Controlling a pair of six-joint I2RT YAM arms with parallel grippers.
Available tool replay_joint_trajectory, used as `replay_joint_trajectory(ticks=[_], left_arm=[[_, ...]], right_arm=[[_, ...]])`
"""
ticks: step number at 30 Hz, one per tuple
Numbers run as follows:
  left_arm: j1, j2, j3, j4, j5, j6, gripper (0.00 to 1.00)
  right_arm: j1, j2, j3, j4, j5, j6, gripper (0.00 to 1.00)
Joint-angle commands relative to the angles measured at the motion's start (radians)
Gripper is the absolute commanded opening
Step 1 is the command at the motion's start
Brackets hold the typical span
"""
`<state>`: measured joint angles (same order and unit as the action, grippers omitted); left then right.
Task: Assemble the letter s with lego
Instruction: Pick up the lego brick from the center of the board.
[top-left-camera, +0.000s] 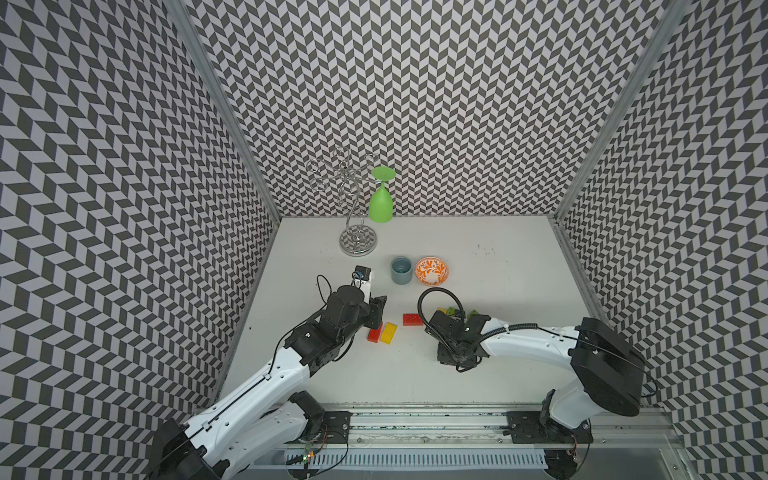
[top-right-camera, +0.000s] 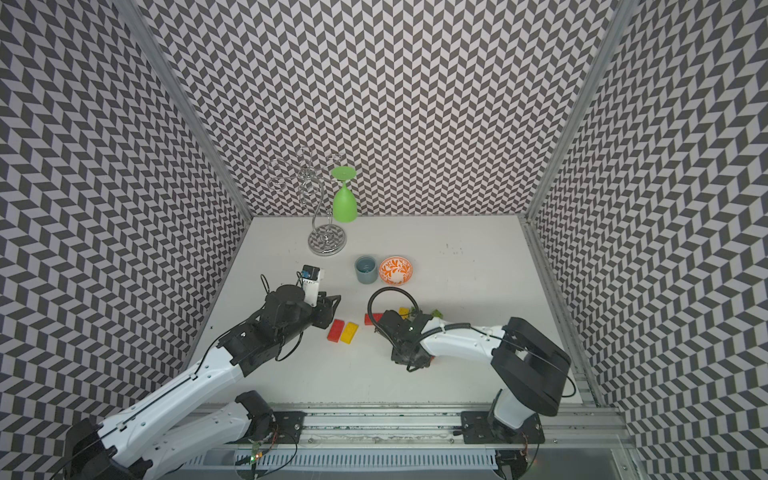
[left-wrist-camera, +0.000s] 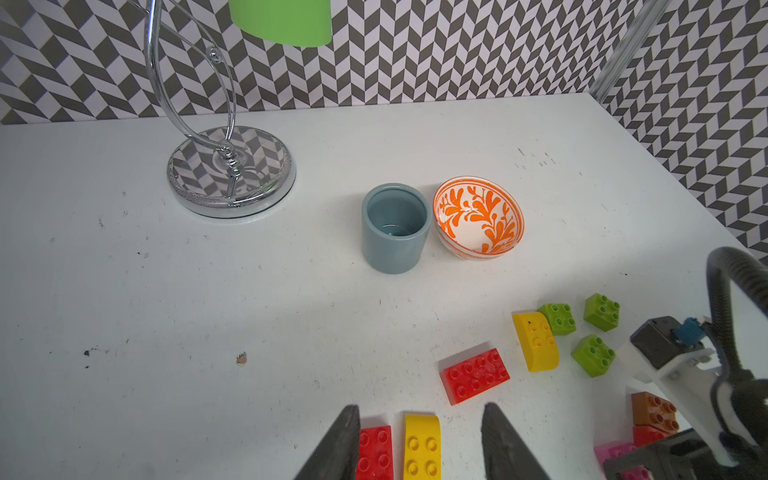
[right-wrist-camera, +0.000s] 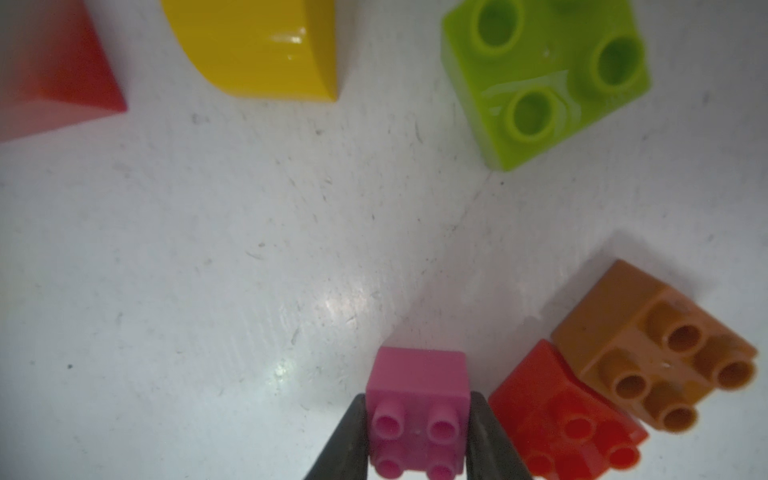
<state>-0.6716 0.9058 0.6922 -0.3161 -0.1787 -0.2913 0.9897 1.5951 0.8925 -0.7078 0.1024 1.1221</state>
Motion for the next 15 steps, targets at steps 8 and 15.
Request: replay_joint_trajectory(ticks=[8, 15], left_arm=[[0.011, -0.025, 0.021, -0.021, -0.047, -0.019, 0.49], [0.152, -0.073, 0.046, -0.042, -0.072, -0.066, 0.46]], right_arm=[[-0.004, 0.011, 0.097, -0.089, 0.096, -0.050, 0.17], [-0.024, 0.114, 0.369, -0.158, 0.081, -0.184, 0.11]])
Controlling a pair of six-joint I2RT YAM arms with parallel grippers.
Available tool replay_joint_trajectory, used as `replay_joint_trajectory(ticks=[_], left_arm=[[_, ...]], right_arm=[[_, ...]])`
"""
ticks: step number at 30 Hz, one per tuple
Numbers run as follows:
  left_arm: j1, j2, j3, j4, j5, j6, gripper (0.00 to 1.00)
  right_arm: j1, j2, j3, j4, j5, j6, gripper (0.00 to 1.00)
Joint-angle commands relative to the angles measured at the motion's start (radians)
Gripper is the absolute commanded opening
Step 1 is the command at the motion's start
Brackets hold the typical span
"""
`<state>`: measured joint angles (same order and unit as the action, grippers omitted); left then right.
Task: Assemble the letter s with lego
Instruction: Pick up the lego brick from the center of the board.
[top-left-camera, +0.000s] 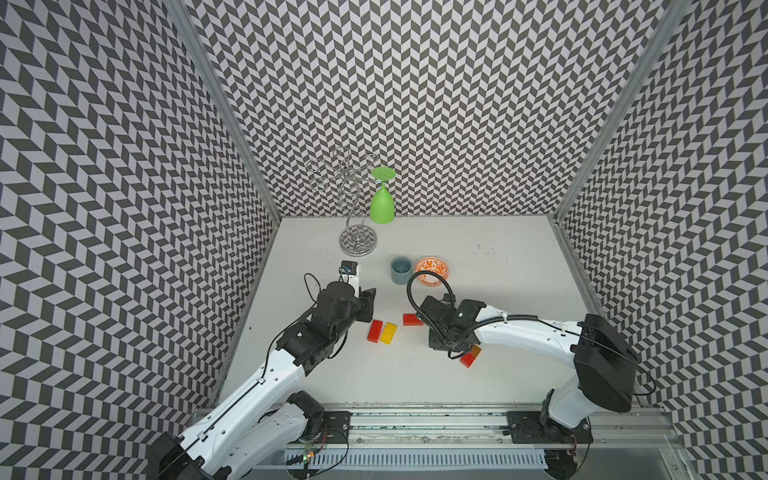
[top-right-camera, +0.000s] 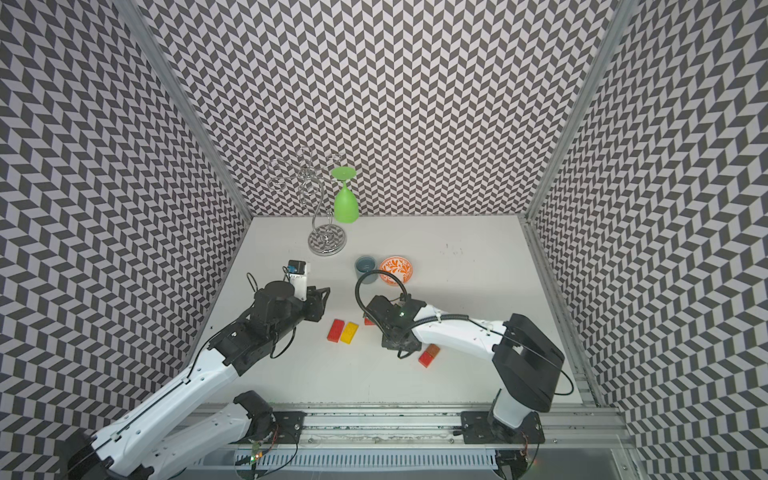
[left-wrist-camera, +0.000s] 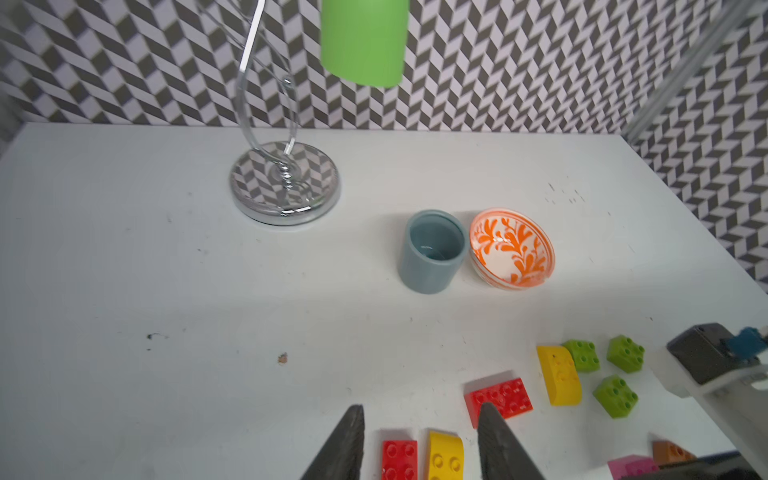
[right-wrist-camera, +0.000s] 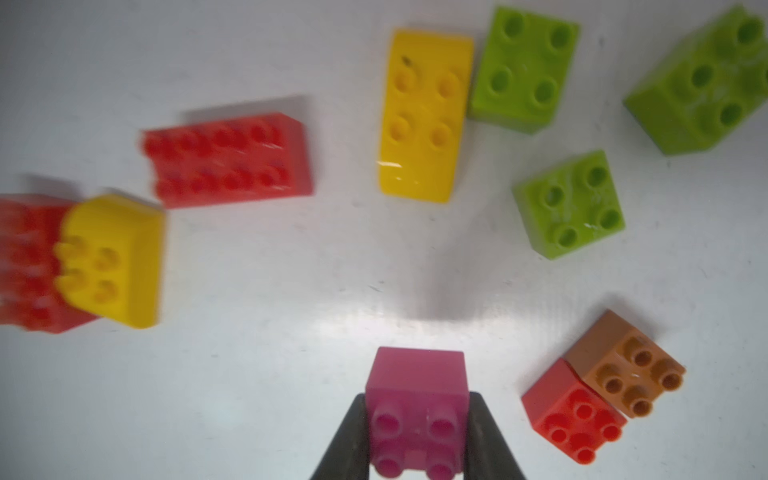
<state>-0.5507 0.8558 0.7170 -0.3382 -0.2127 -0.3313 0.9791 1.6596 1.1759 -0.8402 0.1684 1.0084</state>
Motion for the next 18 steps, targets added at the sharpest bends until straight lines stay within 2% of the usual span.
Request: replay_joint_trajectory(ticks=[1, 9, 12, 18], left_arm=[[0.033, -0.022, 0.017, -0.024, -0.060, -0.030, 0.46], [0.038, -0.033, -0.012, -0.024, -0.092, -0.053, 0.46], [0.037, -0.030, -0.012, -0.024, -0.090, -0.052, 0.46], [0.037, -0.027, -0.015, -0.026, -0.092, -0.053, 0.47]], right_arm=[[-0.019, 0.084, 0.134, -0.042, 0.007, -0.078, 0.11], [-0.043, 0.359, 0.475, -0.228, 0.022, -0.141, 0.05], [-0.052, 0.389, 0.506, -0.219, 0.015, -0.142, 0.00], [-0.086, 0.391, 0.484, -0.175, -0.022, -0.154, 0.00]])
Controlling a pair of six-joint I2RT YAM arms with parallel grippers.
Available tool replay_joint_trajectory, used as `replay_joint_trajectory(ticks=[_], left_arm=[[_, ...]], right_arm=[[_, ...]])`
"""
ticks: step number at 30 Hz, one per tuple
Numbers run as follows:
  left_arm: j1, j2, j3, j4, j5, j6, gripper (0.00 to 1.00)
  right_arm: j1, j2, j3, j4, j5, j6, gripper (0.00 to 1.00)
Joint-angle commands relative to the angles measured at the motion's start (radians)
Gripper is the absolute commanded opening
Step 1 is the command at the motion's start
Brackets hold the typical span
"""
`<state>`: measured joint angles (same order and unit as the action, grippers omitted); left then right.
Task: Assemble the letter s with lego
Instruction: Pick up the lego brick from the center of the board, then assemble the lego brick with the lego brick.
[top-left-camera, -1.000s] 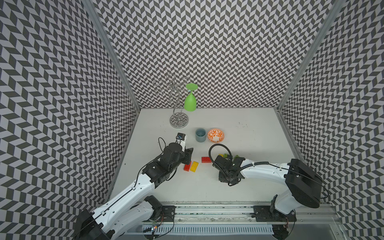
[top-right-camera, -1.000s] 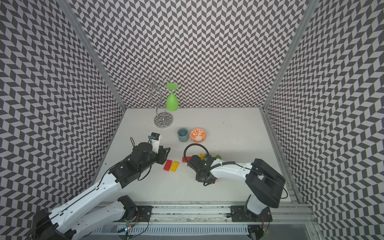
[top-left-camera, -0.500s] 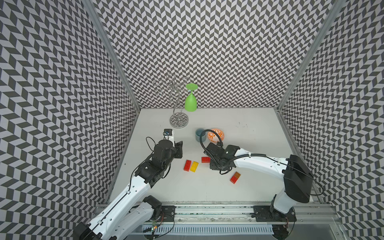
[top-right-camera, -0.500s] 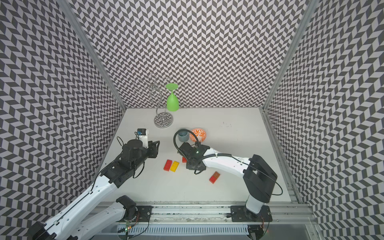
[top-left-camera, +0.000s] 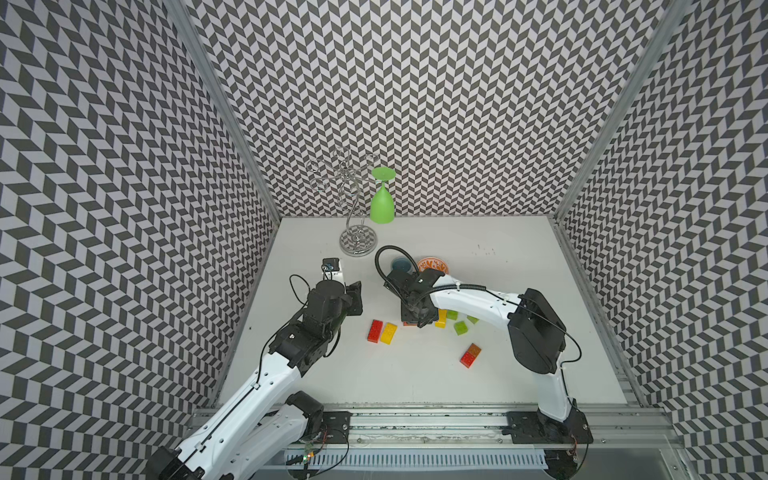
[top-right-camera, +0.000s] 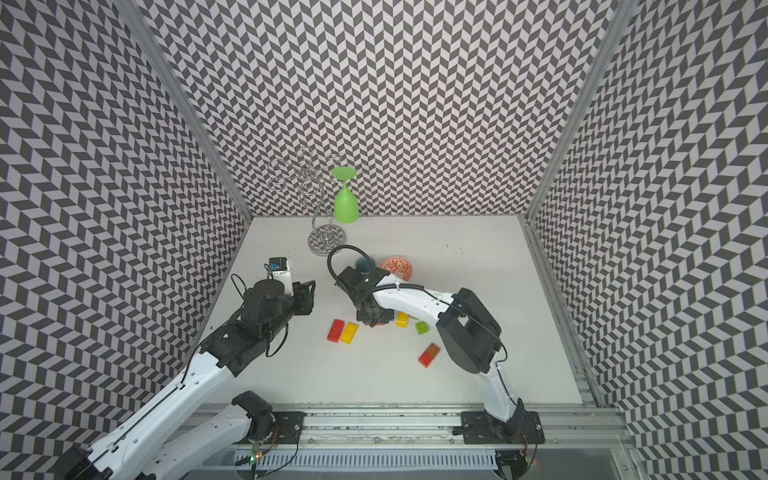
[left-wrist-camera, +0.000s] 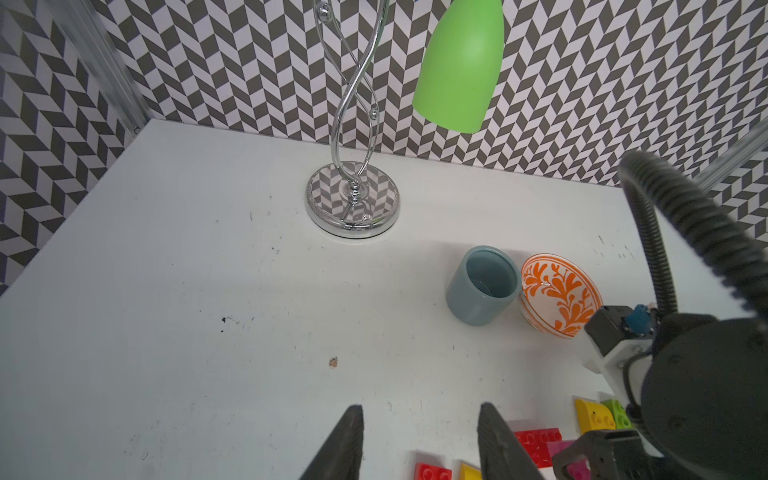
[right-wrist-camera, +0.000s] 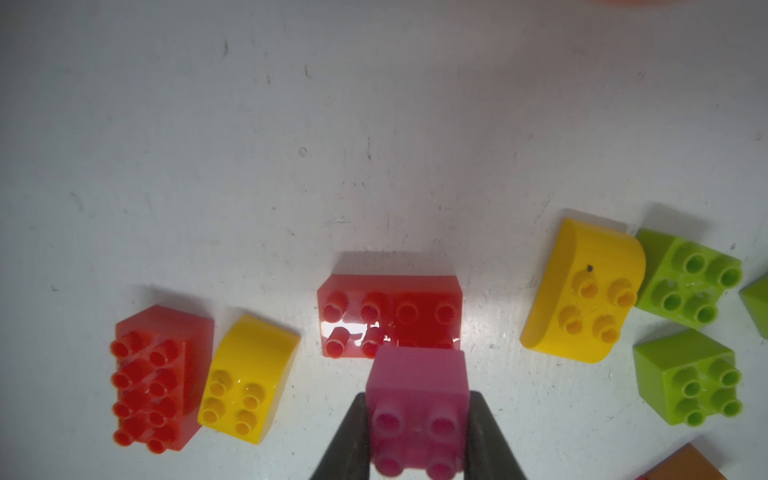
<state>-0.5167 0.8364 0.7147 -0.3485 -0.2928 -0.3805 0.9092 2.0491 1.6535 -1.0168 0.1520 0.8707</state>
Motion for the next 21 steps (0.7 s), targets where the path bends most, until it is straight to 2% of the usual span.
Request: replay_joint_trajectory(ticks=[1, 21], left_arm=[[0.003, -0.007, -0.014, -0.015, -0.013, -0.005, 0.47], [0.003, -0.001, -0.014, -0.017, -0.018, -0.005, 0.47]], right_arm=[[-0.019, 0.003, 0.006, 0.005, -0.010, -0.020, 0.00], [-0.043, 0.047, -0.011, 0.046, -0.073, -0.057, 0.00]])
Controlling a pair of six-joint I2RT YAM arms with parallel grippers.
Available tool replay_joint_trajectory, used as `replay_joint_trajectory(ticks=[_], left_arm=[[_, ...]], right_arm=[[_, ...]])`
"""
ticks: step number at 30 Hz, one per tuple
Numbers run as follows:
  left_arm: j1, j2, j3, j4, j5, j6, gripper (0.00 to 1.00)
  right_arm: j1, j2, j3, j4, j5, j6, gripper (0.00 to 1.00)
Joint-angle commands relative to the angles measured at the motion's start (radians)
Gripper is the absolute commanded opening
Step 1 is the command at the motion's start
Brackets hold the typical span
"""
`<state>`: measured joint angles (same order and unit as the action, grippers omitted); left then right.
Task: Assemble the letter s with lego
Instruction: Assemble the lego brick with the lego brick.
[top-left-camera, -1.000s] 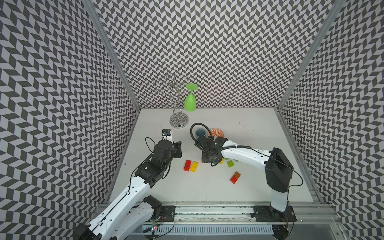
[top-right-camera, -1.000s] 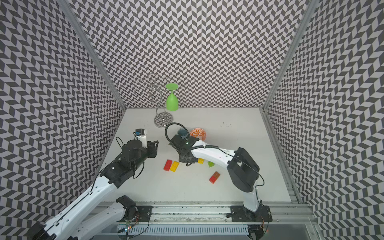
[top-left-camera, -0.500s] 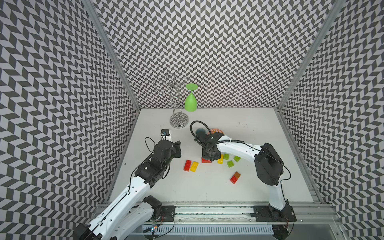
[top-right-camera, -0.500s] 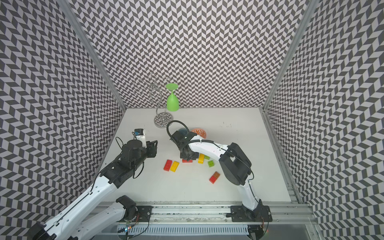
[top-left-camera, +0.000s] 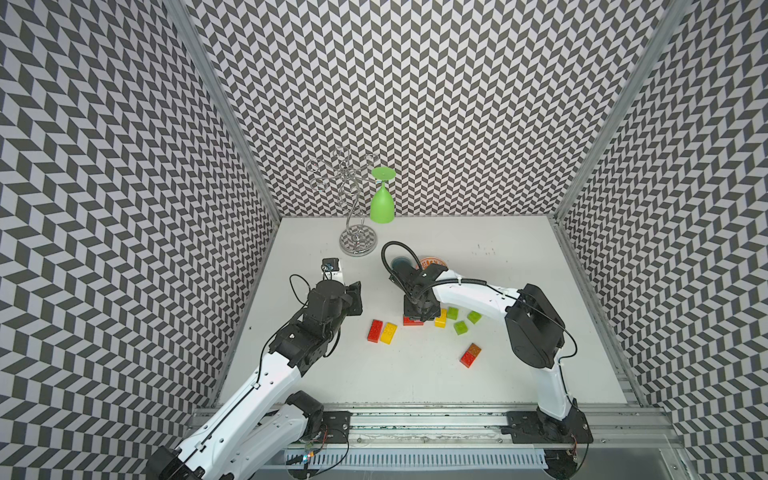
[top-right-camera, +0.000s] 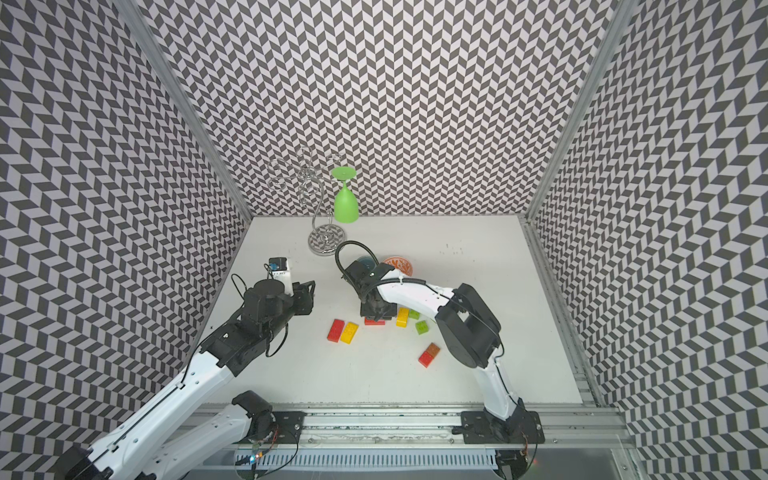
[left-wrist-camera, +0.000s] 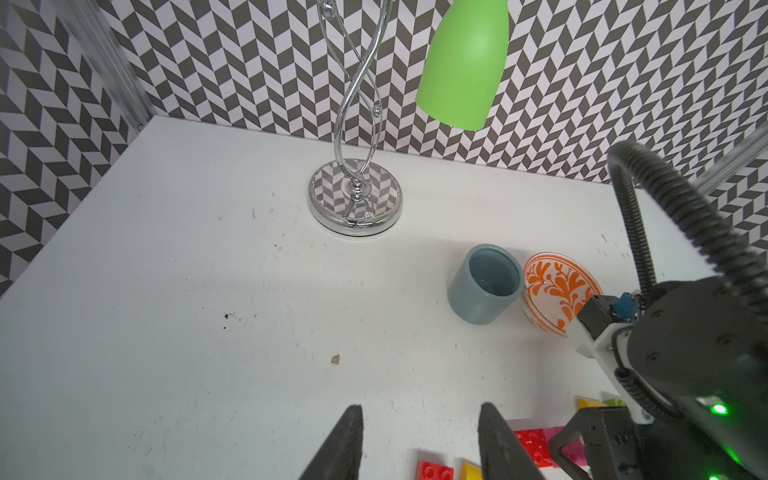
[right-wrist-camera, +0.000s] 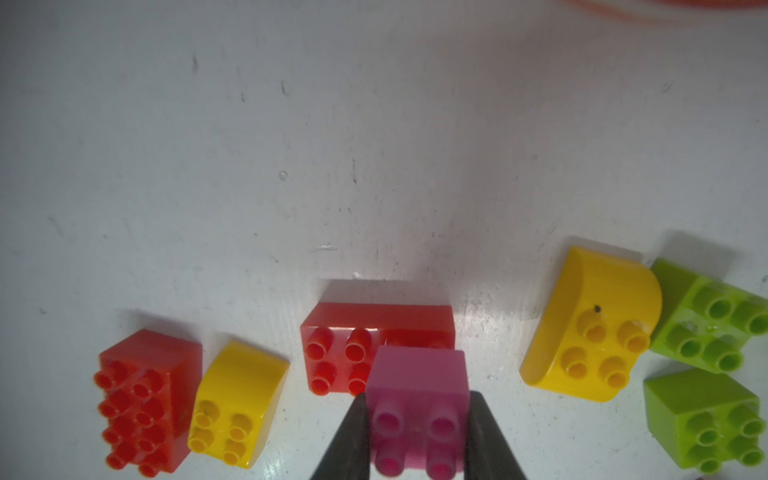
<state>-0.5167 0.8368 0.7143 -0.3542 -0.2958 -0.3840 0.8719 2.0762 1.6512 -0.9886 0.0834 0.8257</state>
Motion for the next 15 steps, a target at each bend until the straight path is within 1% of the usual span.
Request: replay_joint_trajectory(ticks=[1, 6, 15], left_arm=[[0.003, -0.001, -0.013, -0.011, -0.015, -0.002, 0.47], [0.003, 0.002, -0.013, -0.011, -0.017, -0.003, 0.47], [0.002, -0.002, -0.014, -0.012, -0.018, -0.004, 0.47]], right_arm=[[-0.006, 0.022, -0.011, 0.020, -0.006, -0.014, 0.00], [-0.007, 0.035, -0.019, 0.030, -0.017, -0.018, 0.00], [-0.016, 0.036, -0.085, 0.050, -0.034, -0.018, 0.00]])
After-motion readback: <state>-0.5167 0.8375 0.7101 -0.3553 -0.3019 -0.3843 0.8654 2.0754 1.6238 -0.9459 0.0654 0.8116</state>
